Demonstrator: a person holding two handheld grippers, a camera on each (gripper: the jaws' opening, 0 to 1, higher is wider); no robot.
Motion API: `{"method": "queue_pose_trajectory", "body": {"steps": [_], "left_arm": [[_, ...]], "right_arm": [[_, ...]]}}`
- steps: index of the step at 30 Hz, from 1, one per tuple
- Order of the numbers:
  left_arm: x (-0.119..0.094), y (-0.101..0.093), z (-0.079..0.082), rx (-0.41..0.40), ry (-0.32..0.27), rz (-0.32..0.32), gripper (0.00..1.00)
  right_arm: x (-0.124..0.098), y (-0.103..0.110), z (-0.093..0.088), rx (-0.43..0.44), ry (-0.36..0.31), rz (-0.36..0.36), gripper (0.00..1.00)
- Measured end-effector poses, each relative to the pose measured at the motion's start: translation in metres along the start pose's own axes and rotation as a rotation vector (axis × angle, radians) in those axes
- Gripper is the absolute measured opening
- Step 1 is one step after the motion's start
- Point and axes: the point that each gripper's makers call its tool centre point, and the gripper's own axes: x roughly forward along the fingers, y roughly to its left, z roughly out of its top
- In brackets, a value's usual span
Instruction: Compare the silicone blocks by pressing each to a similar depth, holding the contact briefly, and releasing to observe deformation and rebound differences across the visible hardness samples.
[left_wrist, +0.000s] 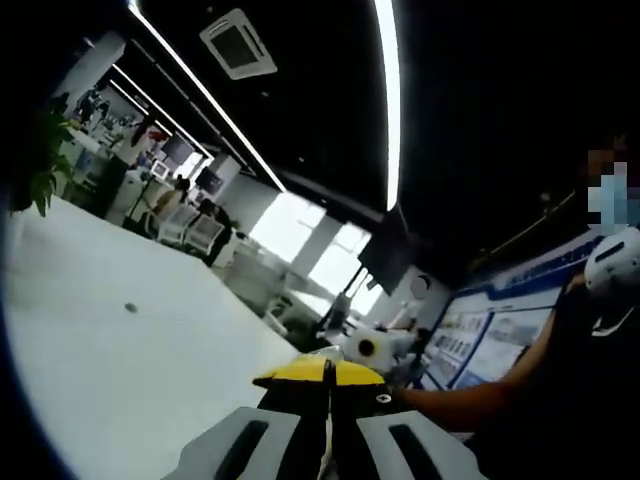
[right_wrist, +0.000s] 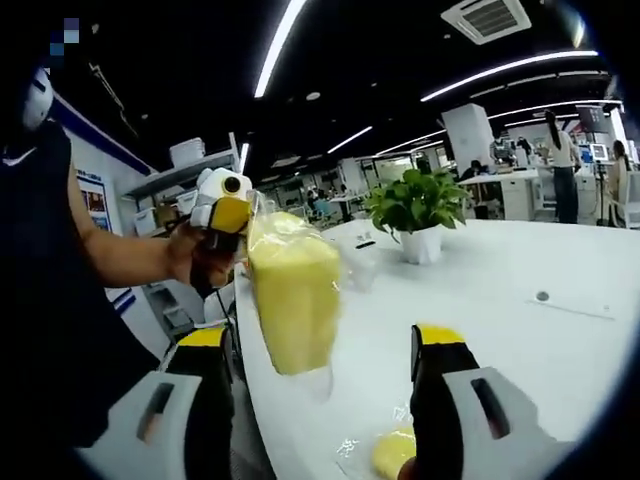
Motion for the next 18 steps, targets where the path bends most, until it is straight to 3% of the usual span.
{"method": "queue_pose_trajectory", "body": {"steps": [10,18], "left_arm": [[0.005,-0.004,-0.001,-0.029,-0.011,-0.020,0.00],[0.007,-0.008,0.003,-0.044,-0.029,-0.029,0.00]], "right_arm": [[0.003,0.008,0.008,0.013,-0.052,0.040,0.53],[0.002,0.014,0.013,0.049,-0.086,0.087,0.30]]}}
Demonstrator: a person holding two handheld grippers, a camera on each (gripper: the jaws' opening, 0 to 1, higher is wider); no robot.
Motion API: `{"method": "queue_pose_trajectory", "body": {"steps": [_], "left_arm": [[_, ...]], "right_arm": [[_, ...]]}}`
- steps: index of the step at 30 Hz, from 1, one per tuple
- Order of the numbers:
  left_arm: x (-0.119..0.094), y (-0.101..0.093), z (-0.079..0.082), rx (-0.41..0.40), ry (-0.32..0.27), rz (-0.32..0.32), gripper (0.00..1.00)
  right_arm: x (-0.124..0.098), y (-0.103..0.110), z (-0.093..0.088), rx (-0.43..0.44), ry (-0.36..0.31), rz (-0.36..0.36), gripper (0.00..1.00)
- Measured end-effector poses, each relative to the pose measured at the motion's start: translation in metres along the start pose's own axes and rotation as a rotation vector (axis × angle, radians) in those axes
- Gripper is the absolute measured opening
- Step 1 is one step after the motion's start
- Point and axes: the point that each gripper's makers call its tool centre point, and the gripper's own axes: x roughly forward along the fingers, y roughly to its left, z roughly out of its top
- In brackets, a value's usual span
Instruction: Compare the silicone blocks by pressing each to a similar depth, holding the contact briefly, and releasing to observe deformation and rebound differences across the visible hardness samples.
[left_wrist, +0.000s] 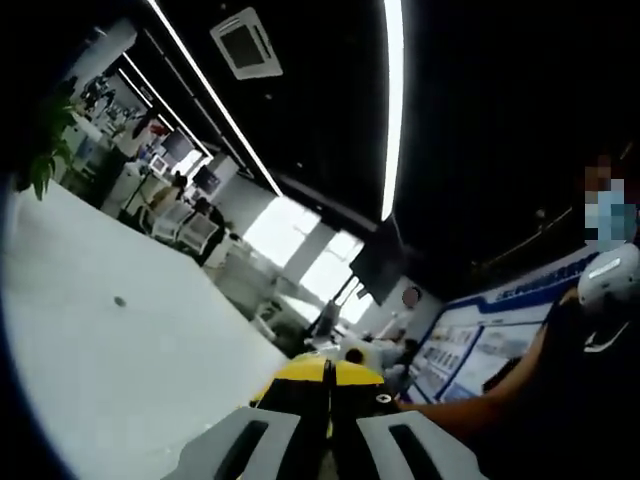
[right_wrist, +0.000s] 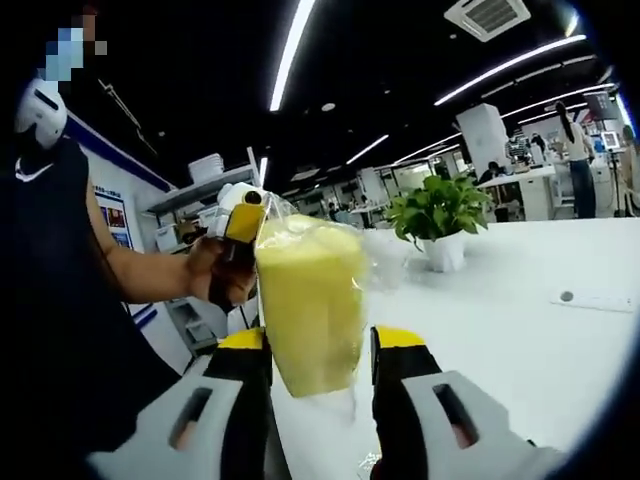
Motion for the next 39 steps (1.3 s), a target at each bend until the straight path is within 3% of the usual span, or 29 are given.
{"method": "queue_pose_trajectory", "body": {"steps": [9,22,39], "left_arm": [[-0.003,0.005,0.001,0.000,-0.008,0.018,0.00],[-0.004,0.001,0.002,0.005,-0.011,0.019,0.00],[-0.011,-0.001,0.005,0.048,-0.014,0.039,0.00]], "right_arm": [[0.000,0.003,0.000,0.026,-0.001,0.007,0.25],[0.001,0.010,0.004,0.069,0.018,0.040,0.07],[0.005,0.014,0.004,0.107,0.062,0.038,0.00]]}}
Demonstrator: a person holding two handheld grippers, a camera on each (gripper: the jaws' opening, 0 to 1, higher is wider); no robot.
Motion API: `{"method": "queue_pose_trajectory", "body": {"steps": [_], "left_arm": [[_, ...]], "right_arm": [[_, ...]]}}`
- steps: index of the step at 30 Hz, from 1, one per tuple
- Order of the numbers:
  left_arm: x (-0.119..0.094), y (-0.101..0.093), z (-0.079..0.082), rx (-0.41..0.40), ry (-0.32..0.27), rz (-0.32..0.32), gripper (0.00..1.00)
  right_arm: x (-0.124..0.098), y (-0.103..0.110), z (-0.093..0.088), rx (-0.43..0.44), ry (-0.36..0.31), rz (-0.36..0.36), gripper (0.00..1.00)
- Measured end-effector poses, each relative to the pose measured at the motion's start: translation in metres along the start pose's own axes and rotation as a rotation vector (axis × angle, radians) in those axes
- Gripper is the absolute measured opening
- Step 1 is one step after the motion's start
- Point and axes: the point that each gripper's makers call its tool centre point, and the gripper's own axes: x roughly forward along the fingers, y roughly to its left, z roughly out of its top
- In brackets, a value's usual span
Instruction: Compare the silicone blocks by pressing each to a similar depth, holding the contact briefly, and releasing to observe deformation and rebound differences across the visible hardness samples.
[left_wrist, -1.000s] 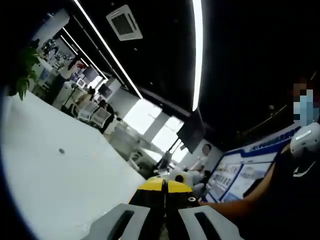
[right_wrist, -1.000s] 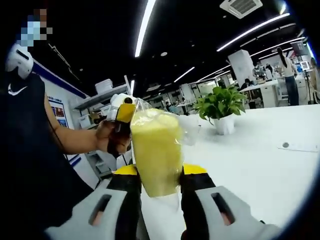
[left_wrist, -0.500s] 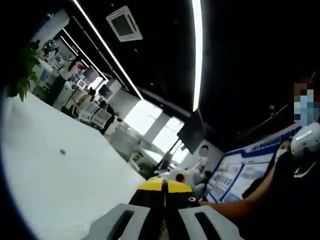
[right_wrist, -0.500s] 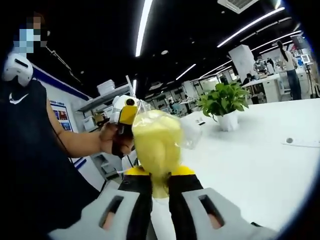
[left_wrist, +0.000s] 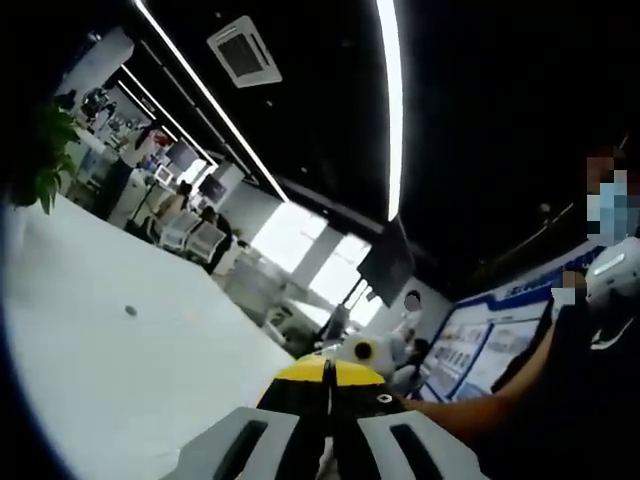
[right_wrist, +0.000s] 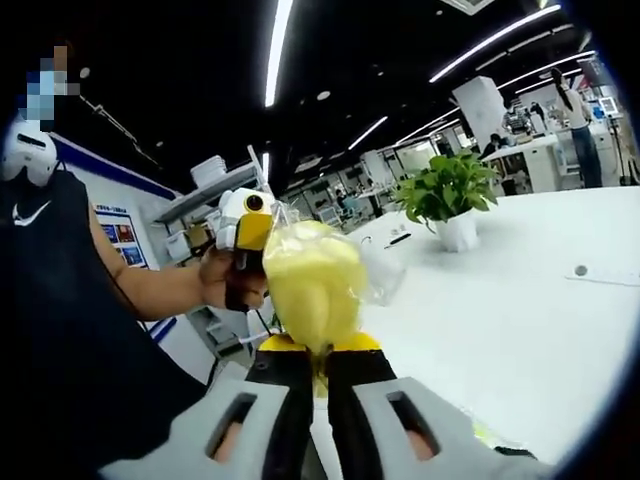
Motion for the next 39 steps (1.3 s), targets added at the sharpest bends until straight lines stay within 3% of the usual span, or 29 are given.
{"method": "queue_pose_trajectory", "body": {"steps": [28,33,39], "left_arm": [[0.005,0.001,-0.009,0.003,0.046,0.021,0.00],[0.004,-0.002,-0.006,0.104,0.045,0.027,0.00],[0.002,0.002,-0.001,0.146,0.041,0.036,0.00]], "right_arm": [[-0.007,-0.002,-0.007,0.019,0.038,0.026,0.00],[-0.006,0.000,-0.005,0.031,0.031,0.037,0.00],[-0.001,0.000,-0.003,0.030,0.035,0.042,0.00]]}}
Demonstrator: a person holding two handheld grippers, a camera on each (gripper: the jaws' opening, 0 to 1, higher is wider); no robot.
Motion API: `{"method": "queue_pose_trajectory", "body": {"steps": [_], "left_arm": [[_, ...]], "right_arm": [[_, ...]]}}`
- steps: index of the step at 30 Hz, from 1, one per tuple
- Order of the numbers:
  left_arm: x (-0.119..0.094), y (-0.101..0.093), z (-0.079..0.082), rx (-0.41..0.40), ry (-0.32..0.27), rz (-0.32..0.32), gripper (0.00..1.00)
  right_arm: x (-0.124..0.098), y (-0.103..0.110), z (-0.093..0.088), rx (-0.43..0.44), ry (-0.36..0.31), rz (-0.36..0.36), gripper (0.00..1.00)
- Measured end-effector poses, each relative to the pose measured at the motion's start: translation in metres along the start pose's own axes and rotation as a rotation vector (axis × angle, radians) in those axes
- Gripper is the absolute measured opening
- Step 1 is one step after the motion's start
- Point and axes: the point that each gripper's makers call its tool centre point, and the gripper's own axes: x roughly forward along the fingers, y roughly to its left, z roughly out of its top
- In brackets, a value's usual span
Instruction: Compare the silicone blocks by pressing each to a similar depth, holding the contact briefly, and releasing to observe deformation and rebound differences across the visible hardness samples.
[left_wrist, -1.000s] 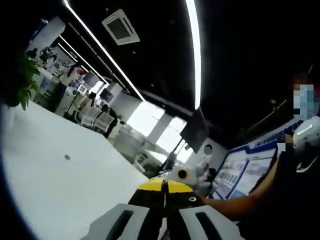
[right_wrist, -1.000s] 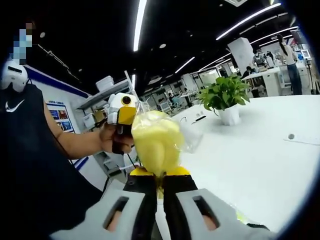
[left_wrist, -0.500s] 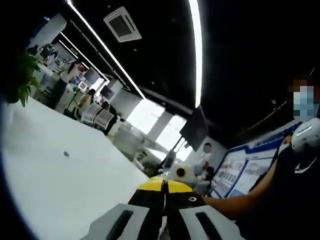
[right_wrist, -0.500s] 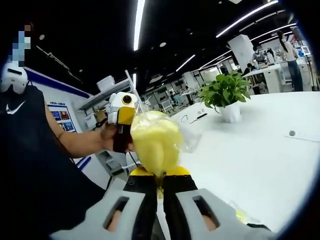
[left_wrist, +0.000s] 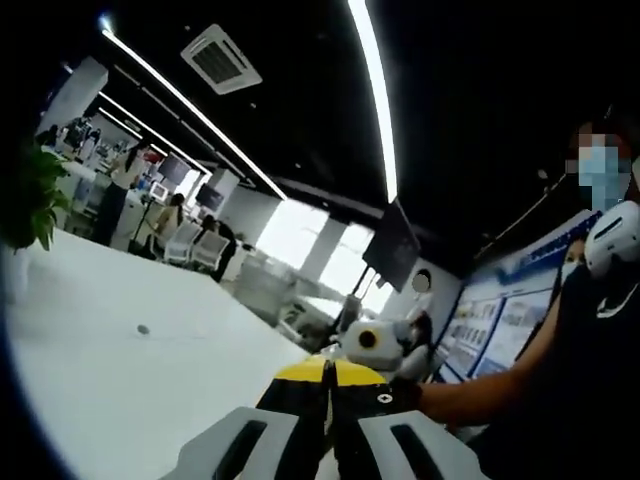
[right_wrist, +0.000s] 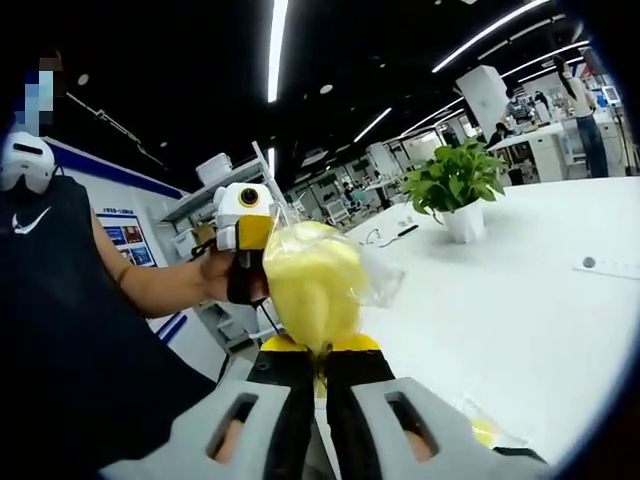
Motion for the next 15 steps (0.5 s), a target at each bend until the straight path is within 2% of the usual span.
{"method": "queue_pose_trajectory", "body": {"steps": [3,8,15], "left_arm": [[0.000,-0.004,0.003,0.018,-0.002,-0.015,0.00],[-0.001,0.000,0.010,0.024,-0.004,0.005,0.00],[-0.007,-0.001,0.009,0.045,0.010,-0.004,0.00]], "right_arm": [[-0.001,0.001,0.003,0.008,-0.008,0.011,0.00],[0.005,0.000,0.008,0.015,-0.011,0.016,0.00],[0.009,0.002,0.009,0.007,-0.008,0.020,0.00]]}}
